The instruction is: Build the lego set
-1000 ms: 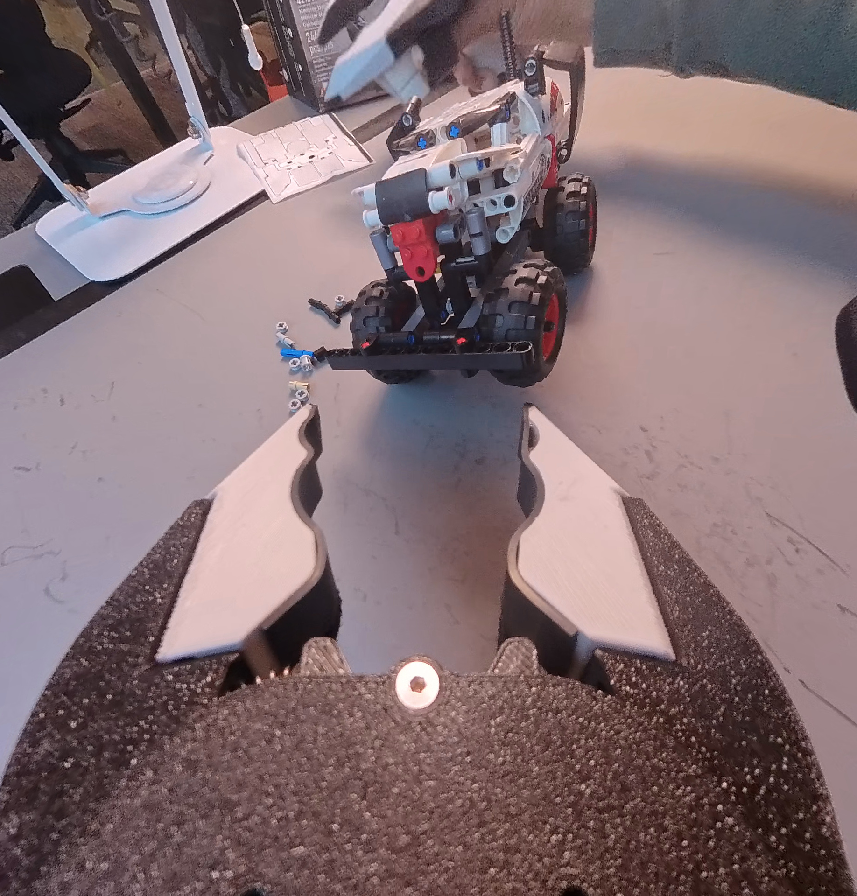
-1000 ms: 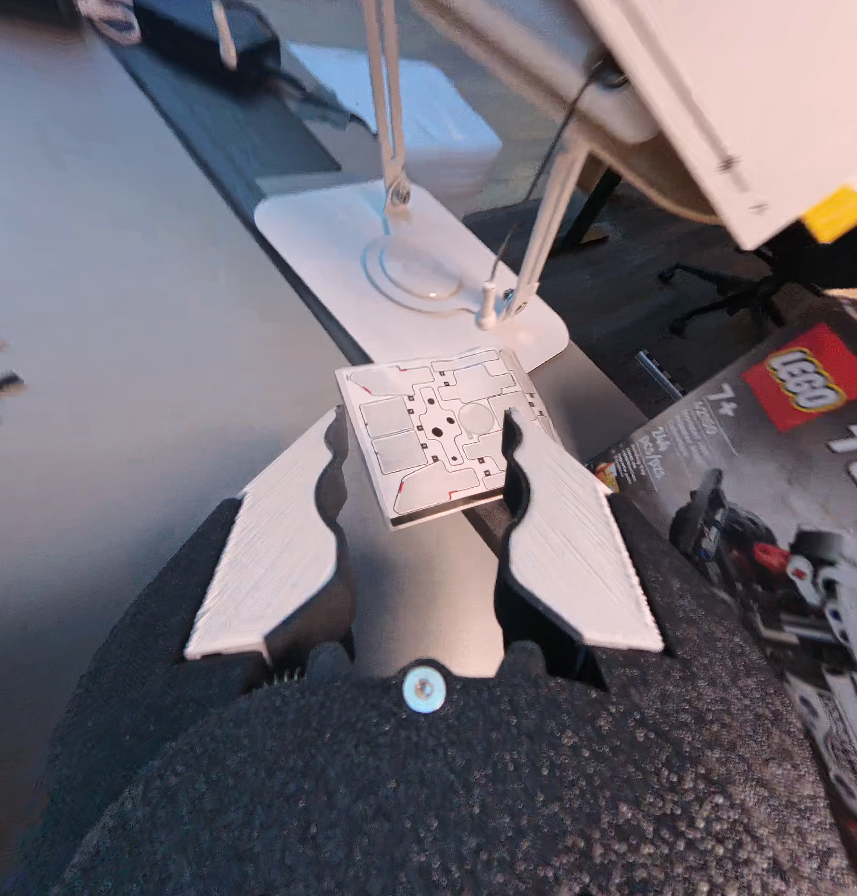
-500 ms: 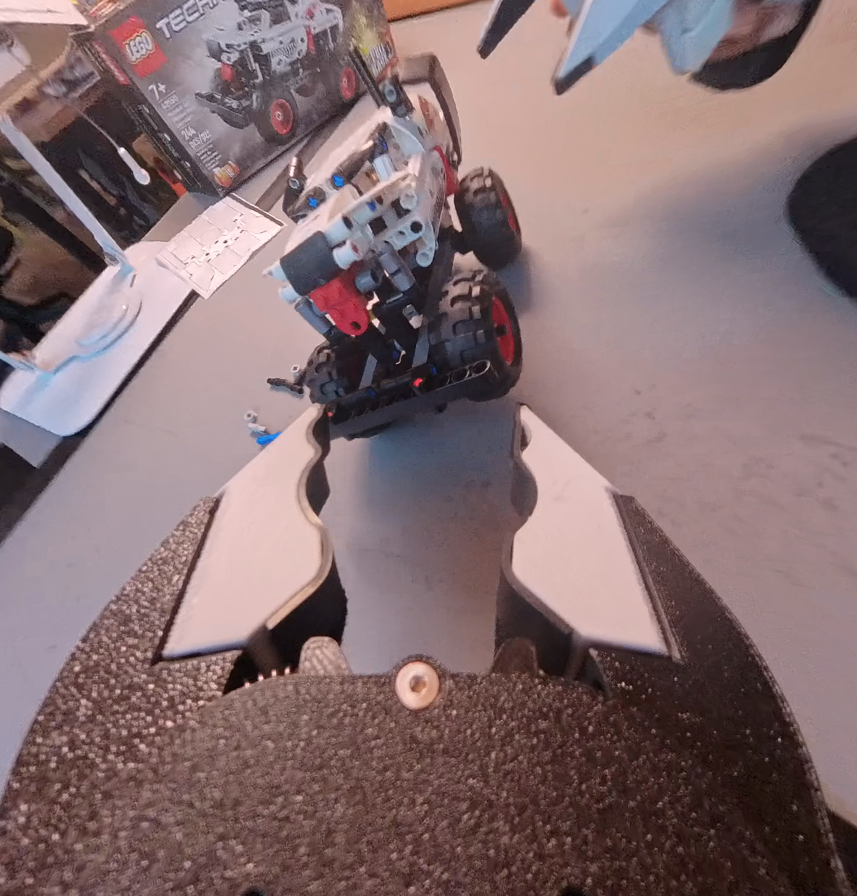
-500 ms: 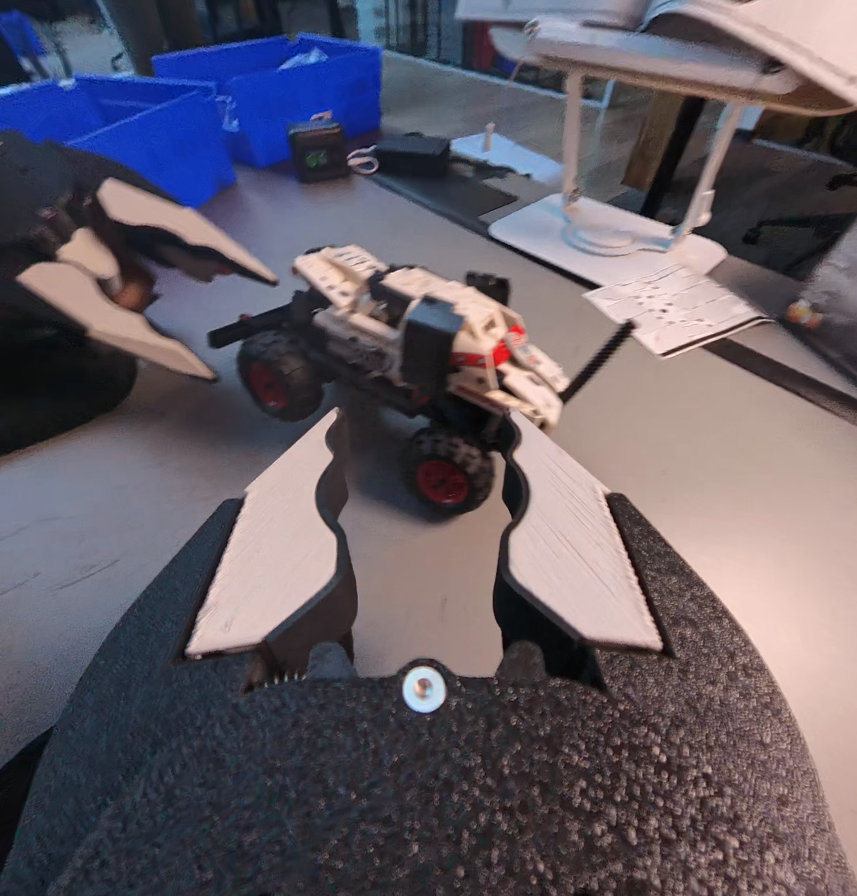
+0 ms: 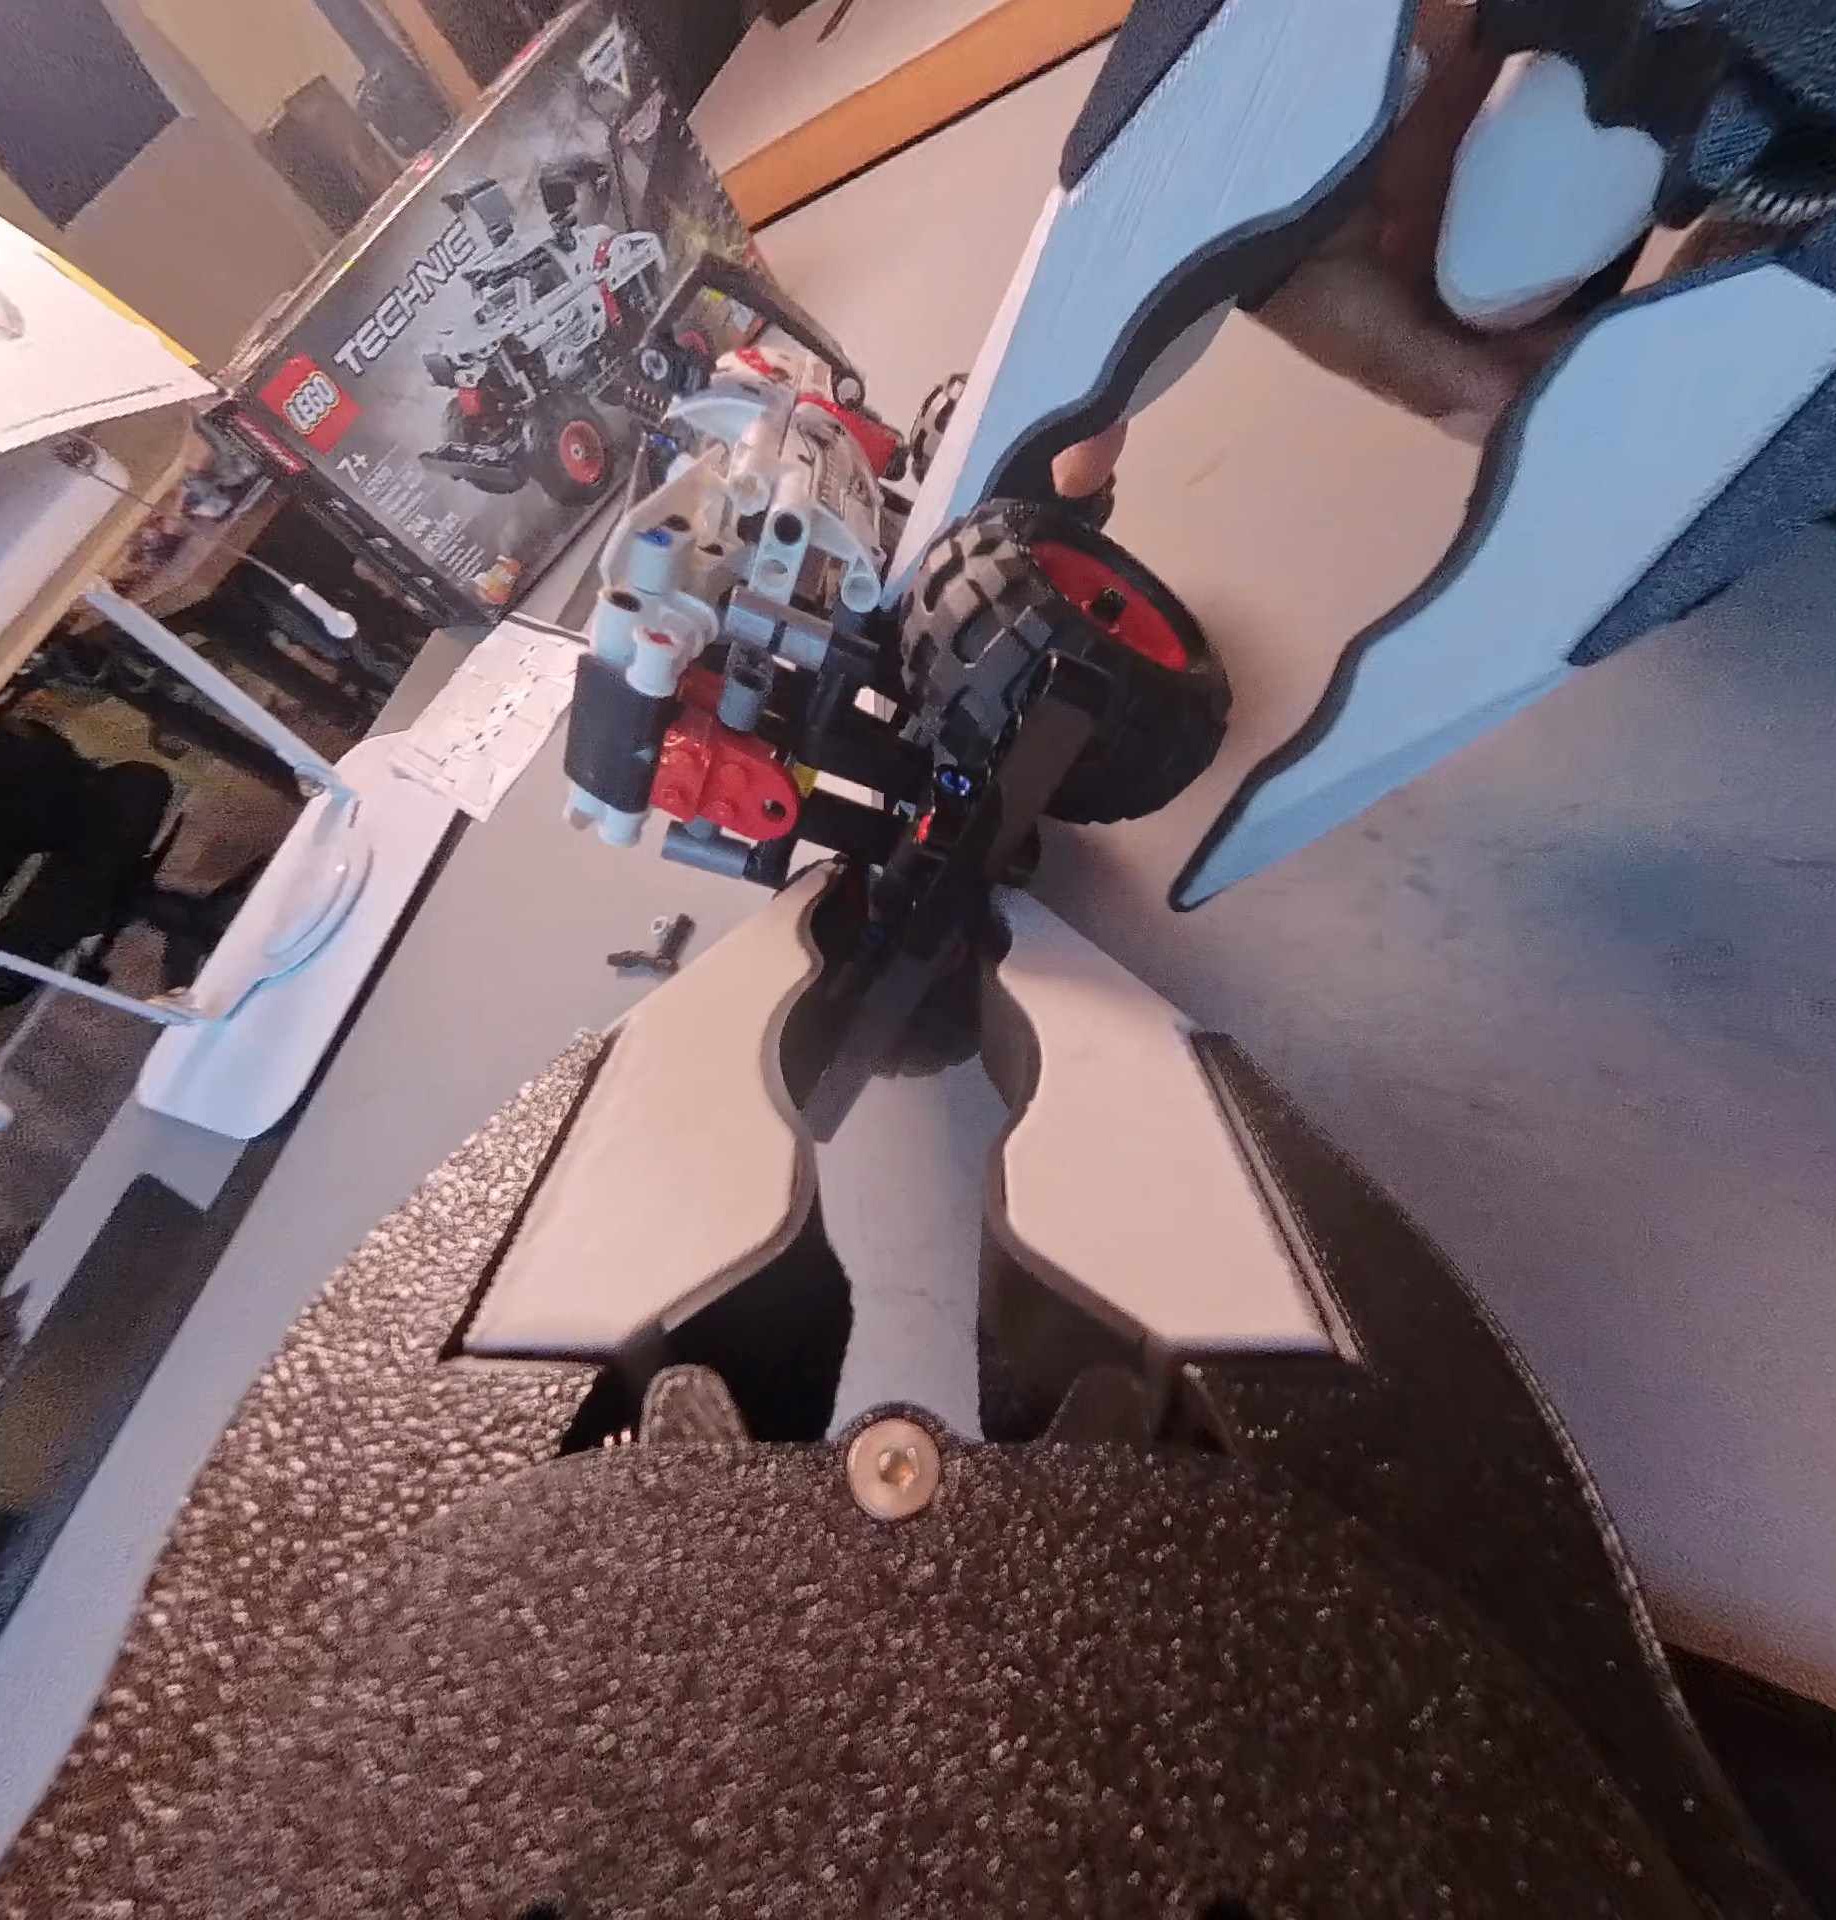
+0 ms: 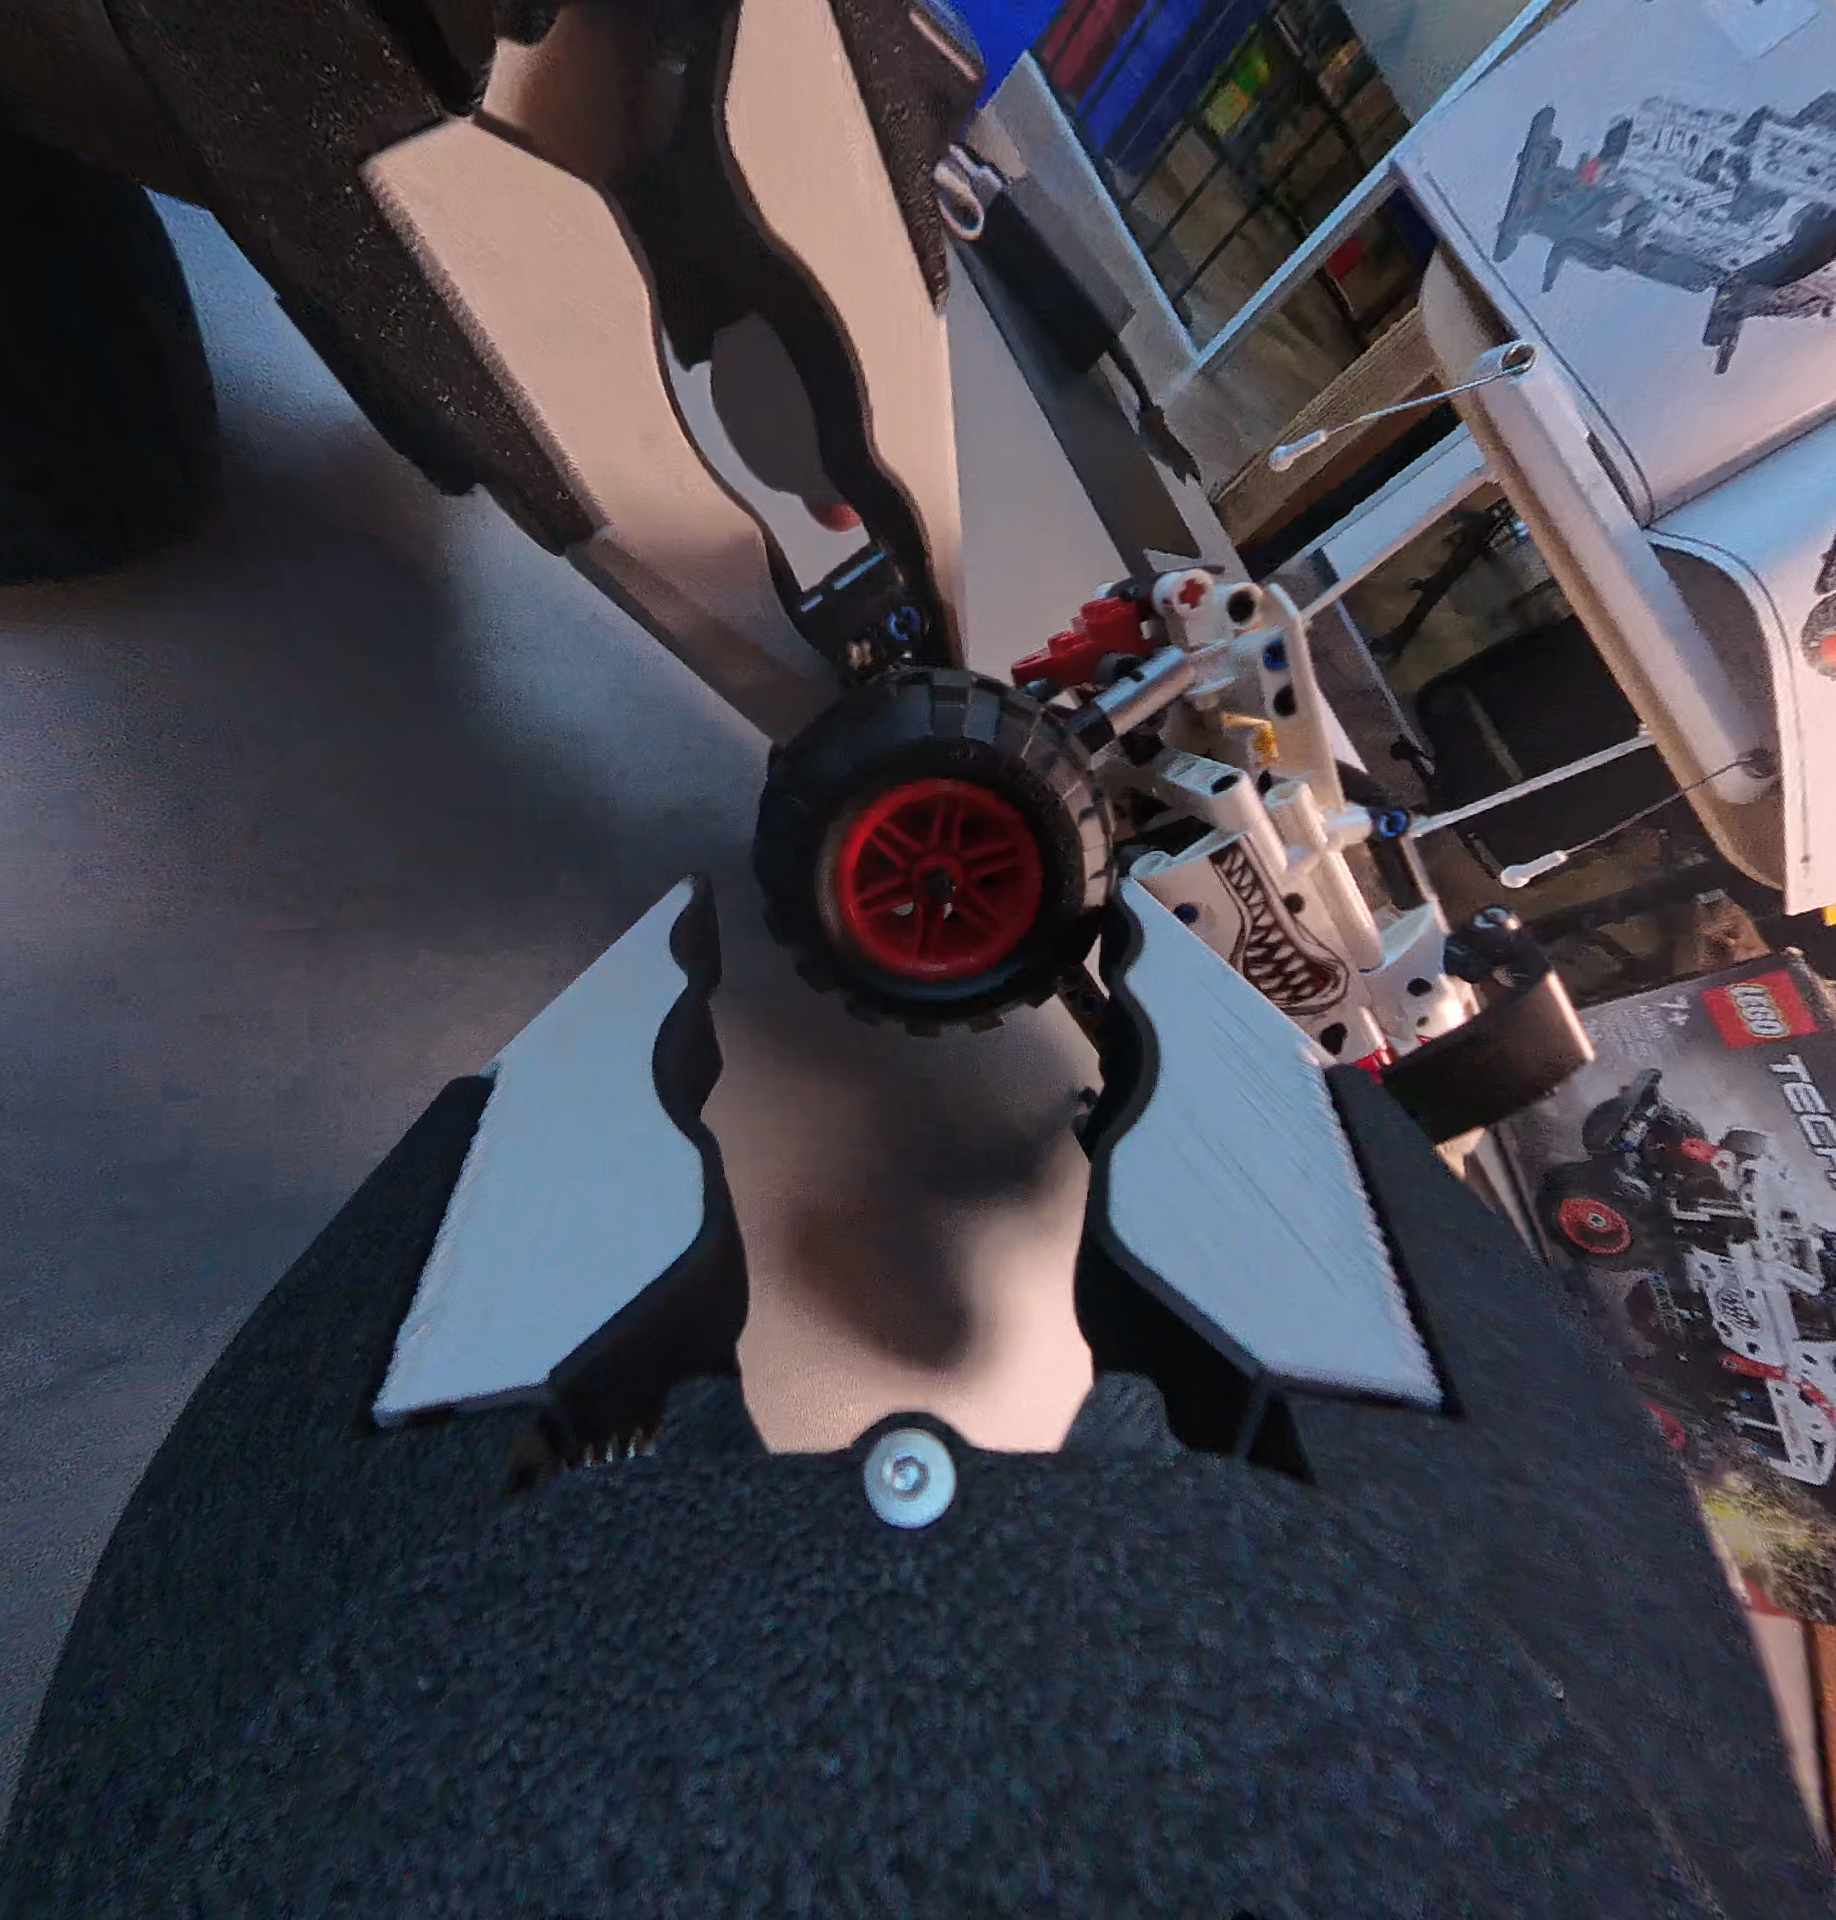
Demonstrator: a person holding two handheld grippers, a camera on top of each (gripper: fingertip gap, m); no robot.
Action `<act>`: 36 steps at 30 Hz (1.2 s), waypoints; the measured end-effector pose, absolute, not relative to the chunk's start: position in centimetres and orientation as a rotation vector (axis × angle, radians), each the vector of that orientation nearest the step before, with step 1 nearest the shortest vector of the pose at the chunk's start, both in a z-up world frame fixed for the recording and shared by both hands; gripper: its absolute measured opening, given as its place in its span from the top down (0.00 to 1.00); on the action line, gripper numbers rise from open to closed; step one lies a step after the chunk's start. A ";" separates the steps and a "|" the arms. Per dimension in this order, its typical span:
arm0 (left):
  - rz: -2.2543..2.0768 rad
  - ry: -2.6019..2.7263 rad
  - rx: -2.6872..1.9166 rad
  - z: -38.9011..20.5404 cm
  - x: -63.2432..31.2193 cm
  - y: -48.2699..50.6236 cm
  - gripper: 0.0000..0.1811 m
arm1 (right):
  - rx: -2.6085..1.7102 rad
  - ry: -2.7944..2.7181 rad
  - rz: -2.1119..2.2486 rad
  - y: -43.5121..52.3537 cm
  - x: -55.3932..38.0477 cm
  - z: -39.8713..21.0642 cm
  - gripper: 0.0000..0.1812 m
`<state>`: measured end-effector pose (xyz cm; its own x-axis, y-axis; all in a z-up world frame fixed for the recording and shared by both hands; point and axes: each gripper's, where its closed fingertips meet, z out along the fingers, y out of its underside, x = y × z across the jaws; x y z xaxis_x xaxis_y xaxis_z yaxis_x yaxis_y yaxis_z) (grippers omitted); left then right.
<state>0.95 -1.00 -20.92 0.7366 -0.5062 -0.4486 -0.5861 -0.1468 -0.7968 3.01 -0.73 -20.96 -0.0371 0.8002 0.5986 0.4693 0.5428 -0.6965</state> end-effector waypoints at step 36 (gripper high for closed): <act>-0.298 0.791 -1.878 -21.4 1.8 -3.7 0.83 | -1.279 -2.076 0.718 -3.8 2.5 -19.1 0.62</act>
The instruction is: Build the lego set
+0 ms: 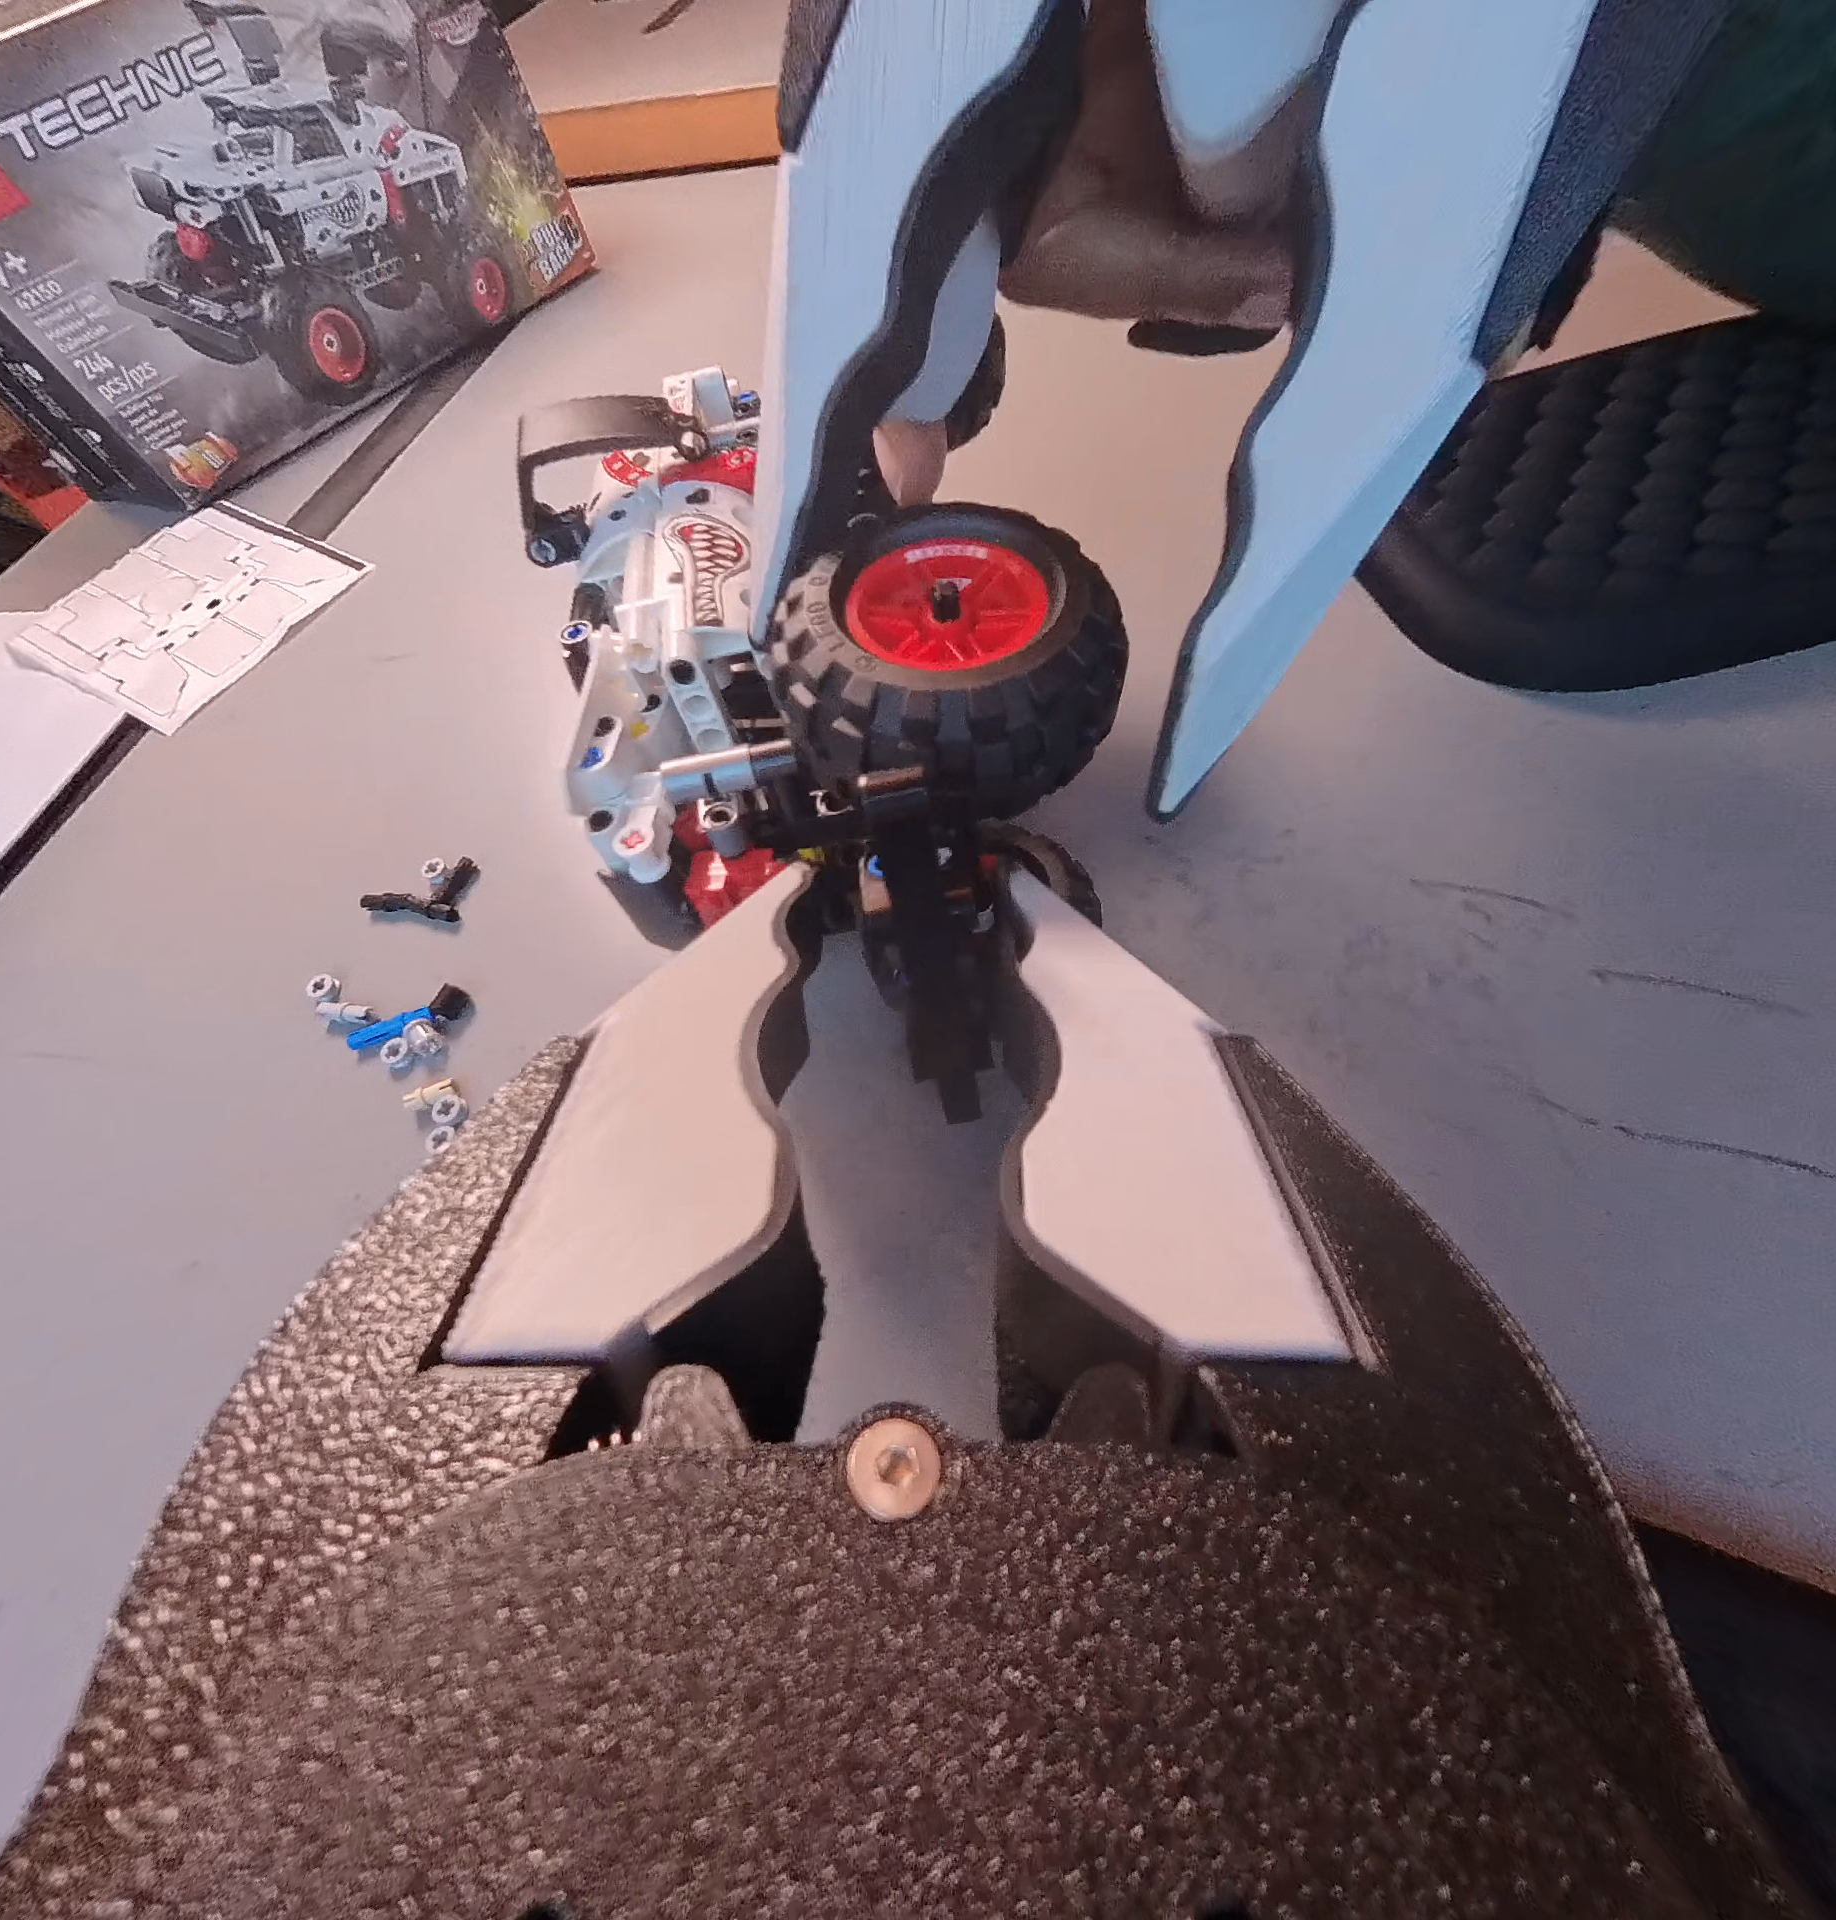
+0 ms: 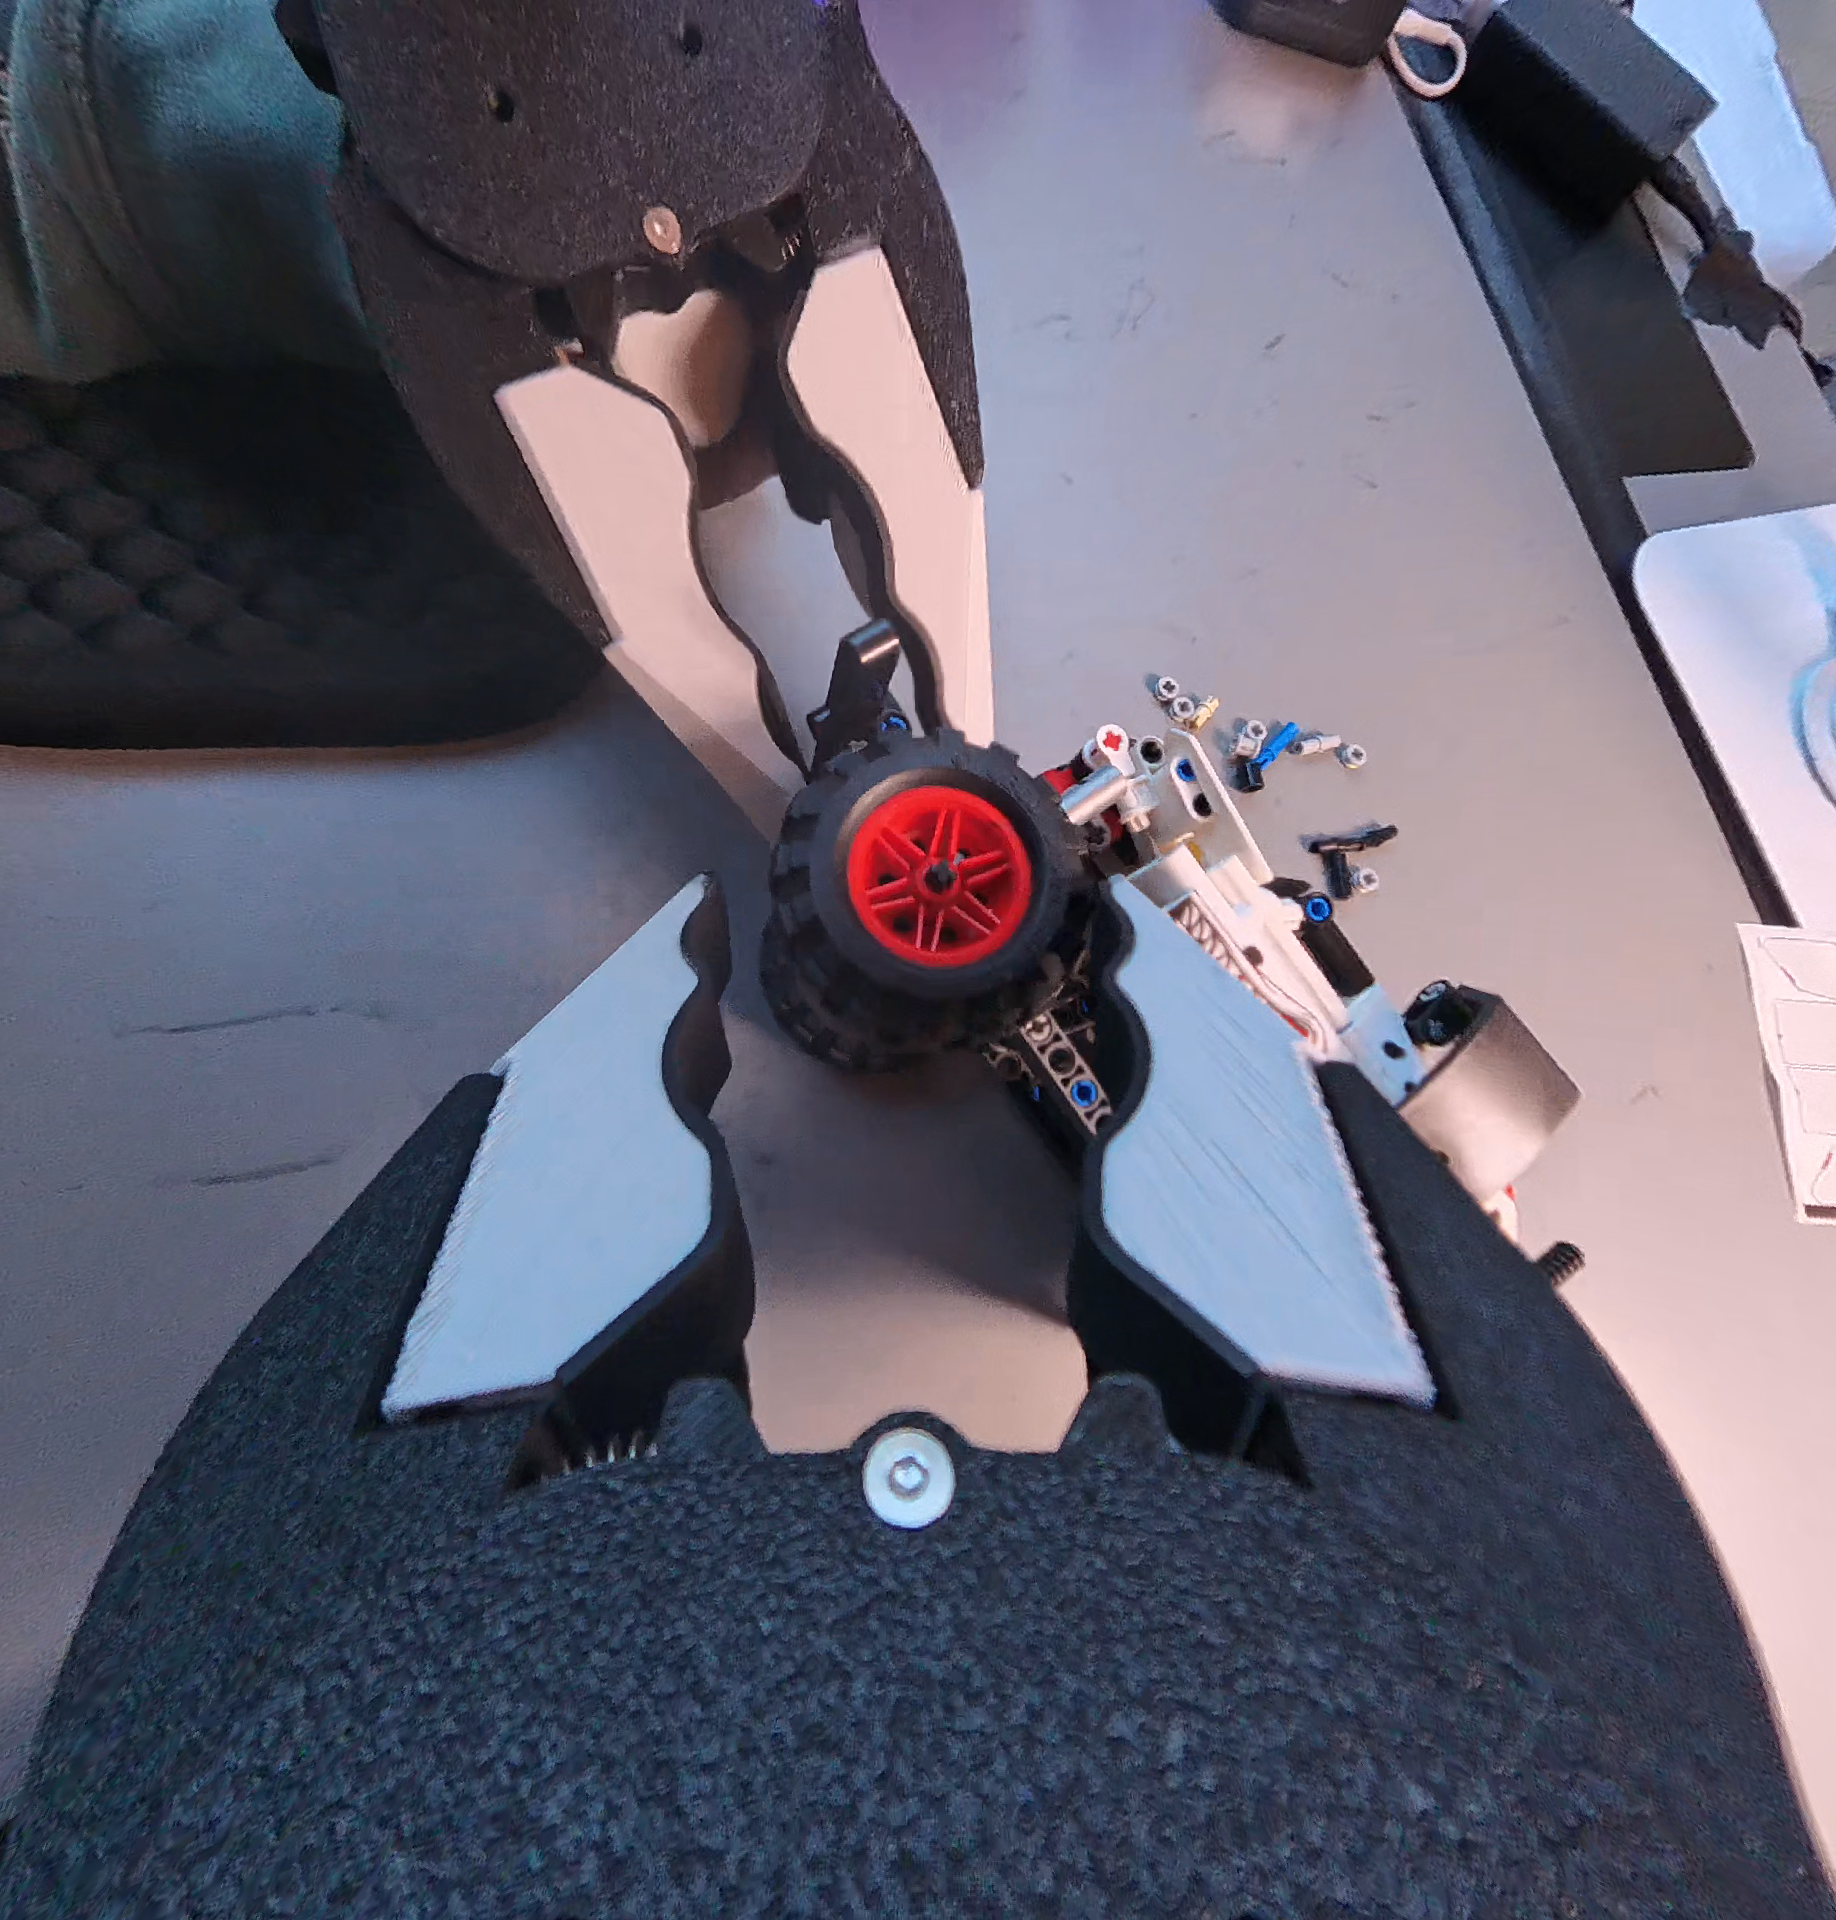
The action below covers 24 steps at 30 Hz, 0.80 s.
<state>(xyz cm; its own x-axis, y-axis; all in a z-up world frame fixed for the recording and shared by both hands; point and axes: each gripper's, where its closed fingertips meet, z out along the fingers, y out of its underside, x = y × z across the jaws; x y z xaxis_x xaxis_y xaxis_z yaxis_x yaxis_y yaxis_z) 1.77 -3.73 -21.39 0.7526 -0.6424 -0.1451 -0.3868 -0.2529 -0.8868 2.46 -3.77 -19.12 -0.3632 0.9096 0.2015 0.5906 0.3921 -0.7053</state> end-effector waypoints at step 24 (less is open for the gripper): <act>-0.247 0.722 -1.950 -22.3 2.3 -3.0 0.93 | -1.134 -1.621 1.072 -2.4 1.2 -8.9 0.68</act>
